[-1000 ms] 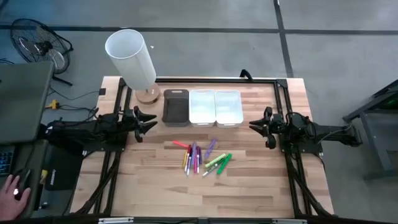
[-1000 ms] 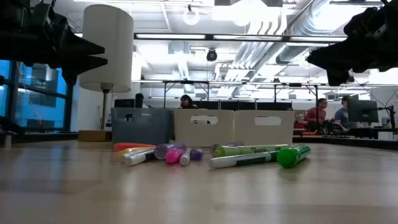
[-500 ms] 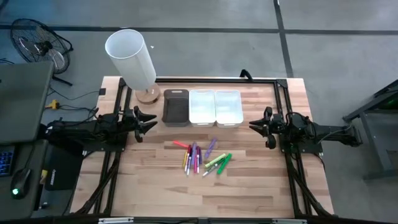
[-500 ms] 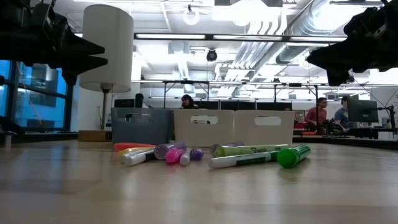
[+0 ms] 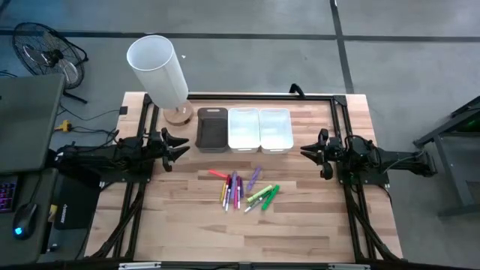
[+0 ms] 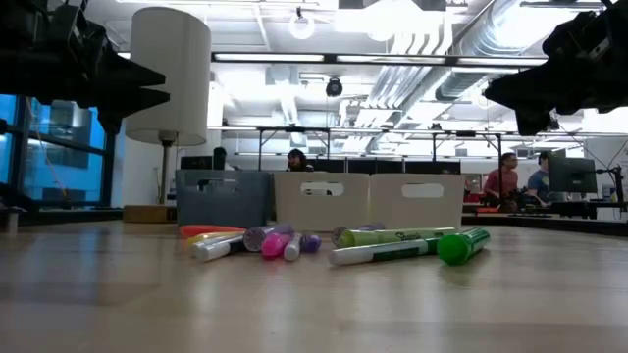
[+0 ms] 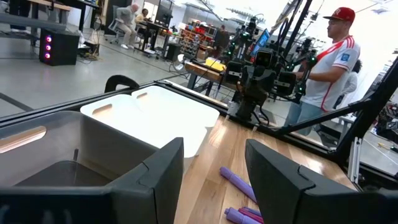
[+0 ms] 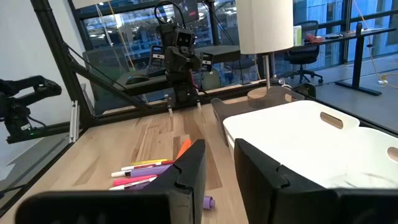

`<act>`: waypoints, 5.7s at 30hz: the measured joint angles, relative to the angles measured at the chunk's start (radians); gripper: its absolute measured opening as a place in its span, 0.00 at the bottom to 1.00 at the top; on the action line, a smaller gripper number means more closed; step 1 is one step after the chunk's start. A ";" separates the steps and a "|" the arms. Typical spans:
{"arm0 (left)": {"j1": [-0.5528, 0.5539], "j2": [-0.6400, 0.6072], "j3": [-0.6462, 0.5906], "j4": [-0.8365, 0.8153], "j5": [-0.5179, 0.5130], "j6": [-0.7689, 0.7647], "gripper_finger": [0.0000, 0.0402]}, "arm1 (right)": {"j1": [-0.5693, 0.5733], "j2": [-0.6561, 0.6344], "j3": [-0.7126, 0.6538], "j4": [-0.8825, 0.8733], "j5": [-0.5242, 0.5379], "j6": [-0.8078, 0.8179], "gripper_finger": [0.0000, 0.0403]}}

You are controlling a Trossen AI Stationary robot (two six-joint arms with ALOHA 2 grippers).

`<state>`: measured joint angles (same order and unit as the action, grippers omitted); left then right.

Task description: Pick & Place Markers

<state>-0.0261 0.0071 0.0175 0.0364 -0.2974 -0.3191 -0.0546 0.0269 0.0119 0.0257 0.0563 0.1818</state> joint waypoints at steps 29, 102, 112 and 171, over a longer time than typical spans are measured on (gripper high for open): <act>0.000 0.000 0.000 0.000 0.000 0.000 0.42 | 0.000 0.000 0.000 0.000 0.000 0.000 0.18; 0.000 0.000 0.000 0.000 0.000 0.000 0.42 | 0.224 1.138 0.818 -0.684 -0.060 0.008 0.59; 0.000 0.000 0.000 0.000 0.000 0.000 0.42 | 0.356 1.308 0.833 -0.544 -0.065 -0.376 0.59; 0.000 0.000 0.000 0.000 0.000 0.000 0.42 | 0.320 1.629 0.796 -0.368 -0.171 -0.345 0.48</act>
<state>-0.0261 0.0071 0.0176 0.0364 -0.2977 -0.3191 0.2653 1.6558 0.8082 -0.3424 -0.1144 -0.1631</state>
